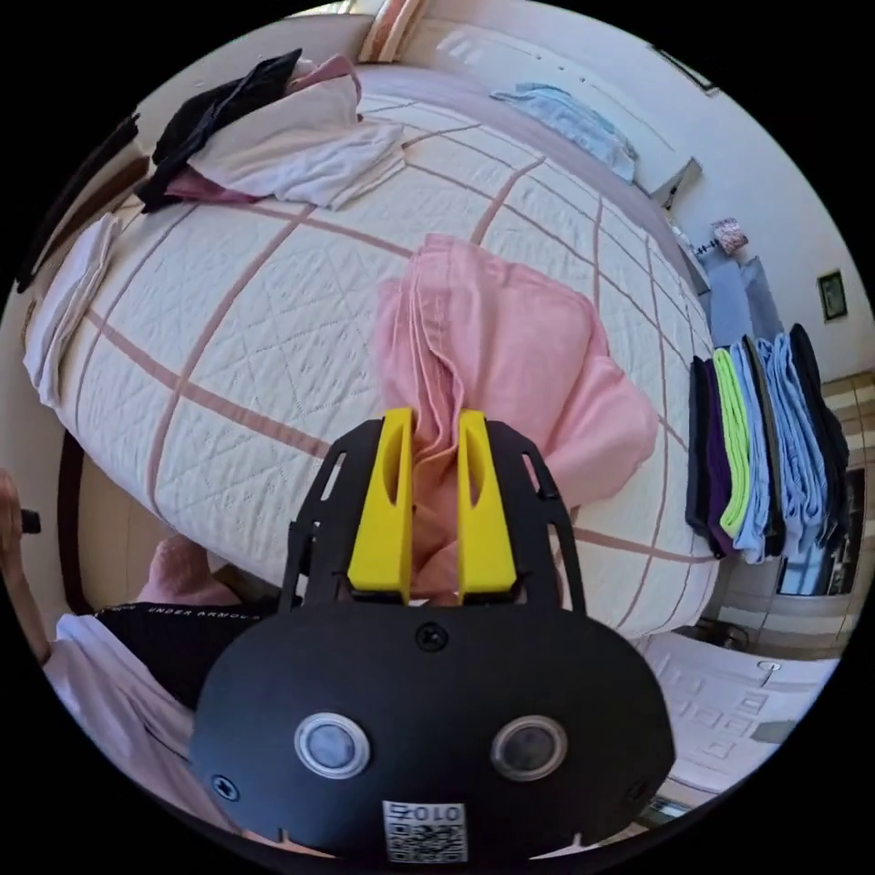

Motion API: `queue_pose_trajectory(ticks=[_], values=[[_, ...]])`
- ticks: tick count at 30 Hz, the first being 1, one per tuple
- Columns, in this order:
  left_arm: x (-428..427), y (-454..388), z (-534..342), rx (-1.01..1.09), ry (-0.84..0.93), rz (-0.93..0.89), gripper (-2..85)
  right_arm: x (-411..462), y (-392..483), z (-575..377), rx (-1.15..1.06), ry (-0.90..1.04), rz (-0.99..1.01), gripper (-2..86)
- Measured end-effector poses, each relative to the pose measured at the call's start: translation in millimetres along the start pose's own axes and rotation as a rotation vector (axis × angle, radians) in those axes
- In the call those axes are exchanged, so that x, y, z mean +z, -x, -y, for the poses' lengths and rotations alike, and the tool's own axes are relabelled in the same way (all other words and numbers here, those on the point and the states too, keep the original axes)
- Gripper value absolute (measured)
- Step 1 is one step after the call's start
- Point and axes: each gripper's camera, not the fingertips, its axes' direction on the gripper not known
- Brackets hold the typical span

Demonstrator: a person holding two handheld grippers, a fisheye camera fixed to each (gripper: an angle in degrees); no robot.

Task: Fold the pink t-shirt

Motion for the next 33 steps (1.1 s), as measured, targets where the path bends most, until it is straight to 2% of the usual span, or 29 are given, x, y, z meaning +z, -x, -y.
queue_pose_trajectory(ticks=[2,4,7,11,15,18,21,24,27,30,33], values=[[9.4,9.7,-9.6,-0.036,0.033,-0.017,3.0,-4.1,-19.0,-13.8,0.102,-0.079,0.097,6.1],[18.4,22.4,-20.1,-0.093,0.06,-0.016,5.8,-11.6,-57.6,-32.3,0.222,-0.157,0.302,5.6],[45.0,57.0,-33.8,-0.254,0.113,-0.116,9.6,-19.5,-95.9,-52.4,0.265,-0.217,0.464,4.9],[93.6,95.4,-50.3,-0.458,0.154,-0.265,11.4,-25.9,-111.6,-80.7,0.233,-0.299,0.604,4.6],[123.0,102.2,-67.3,-0.596,0.156,-0.452,10.3,-19.6,-114.5,-114.9,0.191,-0.426,0.839,4.5],[121.4,108.0,-89.1,-0.717,0.07,-0.544,7.2,-5.7,-102.0,-123.0,0.104,-0.384,0.847,4.5],[113.6,121.7,-93.1,-0.716,0.033,-0.579,4.9,9.4,-103.3,-124.8,0.071,-0.365,0.882,4.3],[94.9,124.8,-60.3,-0.524,0.058,-0.498,3.5,10.8,-129.0,-123.6,0.125,-0.441,0.974,4.1],[52.5,137.9,-28.9,-0.402,-0.01,-0.361,2.7,1.2,-175.8,-141.6,0.3,-0.611,1.011,4.1],[11.1,162.4,-24.1,-0.395,-0.082,-0.309,2.3,4.3,-219.8,-183.9,0.606,-0.791,0.941,4.0],[-13.1,180.8,-46.0,-0.436,-0.086,-0.21,2.3,23.6,-237.1,-204.1,0.732,-0.751,0.849,4.0]])
